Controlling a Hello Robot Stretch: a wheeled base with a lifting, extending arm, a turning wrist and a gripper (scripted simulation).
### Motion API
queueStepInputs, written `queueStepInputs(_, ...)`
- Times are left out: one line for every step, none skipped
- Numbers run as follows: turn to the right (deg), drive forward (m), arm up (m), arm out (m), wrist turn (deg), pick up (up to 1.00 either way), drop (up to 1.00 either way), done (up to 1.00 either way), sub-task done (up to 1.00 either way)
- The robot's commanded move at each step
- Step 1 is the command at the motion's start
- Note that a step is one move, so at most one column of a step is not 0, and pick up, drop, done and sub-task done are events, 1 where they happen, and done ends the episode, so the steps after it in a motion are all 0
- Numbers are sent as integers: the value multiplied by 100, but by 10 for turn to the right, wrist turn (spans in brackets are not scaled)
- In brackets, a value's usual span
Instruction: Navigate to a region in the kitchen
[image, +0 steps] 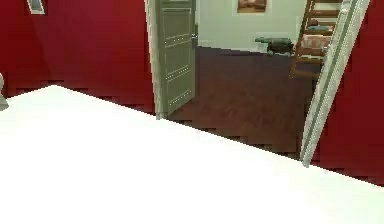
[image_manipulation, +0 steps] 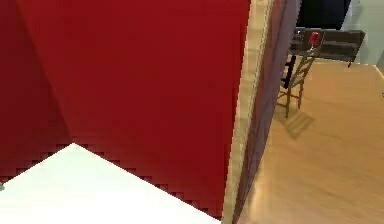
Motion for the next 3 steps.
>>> queueStepInputs(450,0,0,0,0,0,0,0,0)
queueStepInputs(450,0,0,0,0,0,0,0,0)
queueStepInputs(450,0,0,0,0,0,0,0,0)
